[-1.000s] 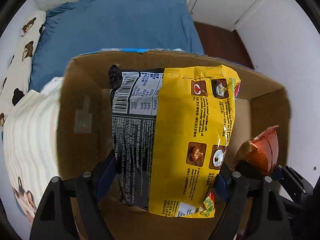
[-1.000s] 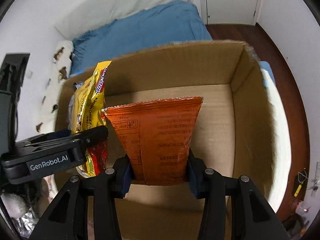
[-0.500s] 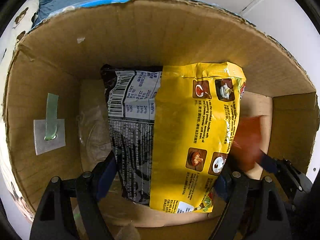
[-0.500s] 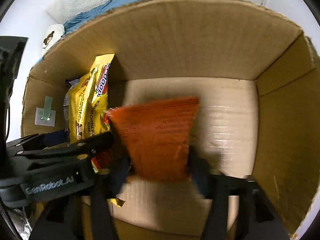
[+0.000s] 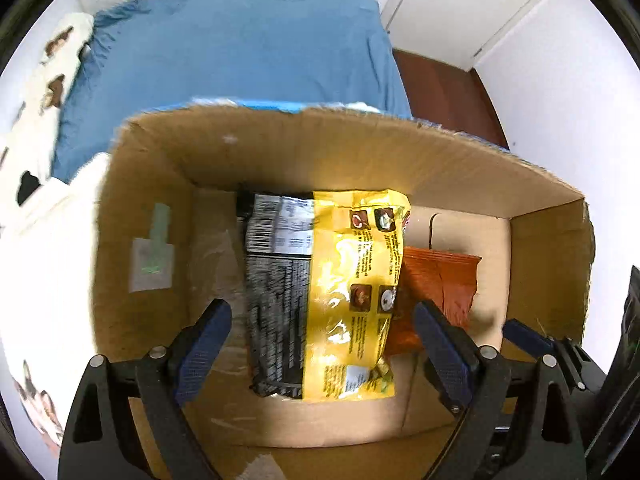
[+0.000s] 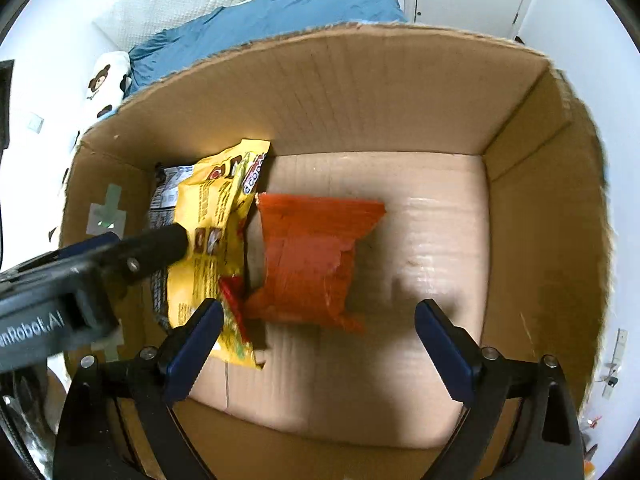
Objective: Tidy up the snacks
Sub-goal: 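Carry both bags over the cardboard box and open both tools to drop them, then grasp the clear bread bag with left tool while right tool grasps panda seed bag, then carry both bags into the cardboard box and open both tools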
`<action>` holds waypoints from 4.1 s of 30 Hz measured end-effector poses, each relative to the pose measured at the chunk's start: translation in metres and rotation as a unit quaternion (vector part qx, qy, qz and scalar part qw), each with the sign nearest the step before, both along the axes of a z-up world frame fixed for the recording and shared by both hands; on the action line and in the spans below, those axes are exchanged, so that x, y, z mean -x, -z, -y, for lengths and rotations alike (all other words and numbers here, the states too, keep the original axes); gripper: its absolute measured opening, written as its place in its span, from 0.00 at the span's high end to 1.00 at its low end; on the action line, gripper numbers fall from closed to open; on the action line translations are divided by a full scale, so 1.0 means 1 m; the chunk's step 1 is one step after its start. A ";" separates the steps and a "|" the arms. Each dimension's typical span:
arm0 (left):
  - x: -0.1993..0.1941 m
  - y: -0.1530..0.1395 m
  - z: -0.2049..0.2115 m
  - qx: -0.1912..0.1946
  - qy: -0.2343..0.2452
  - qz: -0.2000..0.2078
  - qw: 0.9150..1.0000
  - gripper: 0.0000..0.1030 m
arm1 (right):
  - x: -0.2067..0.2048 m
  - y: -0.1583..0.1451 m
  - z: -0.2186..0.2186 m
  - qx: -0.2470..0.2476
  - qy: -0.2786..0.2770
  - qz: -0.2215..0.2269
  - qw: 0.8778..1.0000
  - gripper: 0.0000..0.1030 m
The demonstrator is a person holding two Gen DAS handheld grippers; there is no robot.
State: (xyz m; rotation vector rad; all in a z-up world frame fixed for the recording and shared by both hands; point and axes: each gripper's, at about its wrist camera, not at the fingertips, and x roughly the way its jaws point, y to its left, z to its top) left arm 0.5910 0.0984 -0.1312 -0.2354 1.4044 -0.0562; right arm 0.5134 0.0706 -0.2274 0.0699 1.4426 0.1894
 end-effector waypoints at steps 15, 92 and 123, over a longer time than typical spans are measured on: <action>0.120 -0.049 -0.033 -0.026 -0.026 0.101 0.994 0.09 | 0.095 -0.074 0.033 -0.007 0.027 0.079 0.997 0.05; 0.335 0.073 -0.026 0.000 0.004 -0.054 0.999 0.54 | 0.307 0.030 0.135 -0.018 0.125 -0.048 0.991 0.42; 0.059 -0.041 -0.026 -0.078 0.035 -0.006 0.996 0.53 | 0.026 -0.085 0.097 0.012 0.064 0.052 0.997 0.43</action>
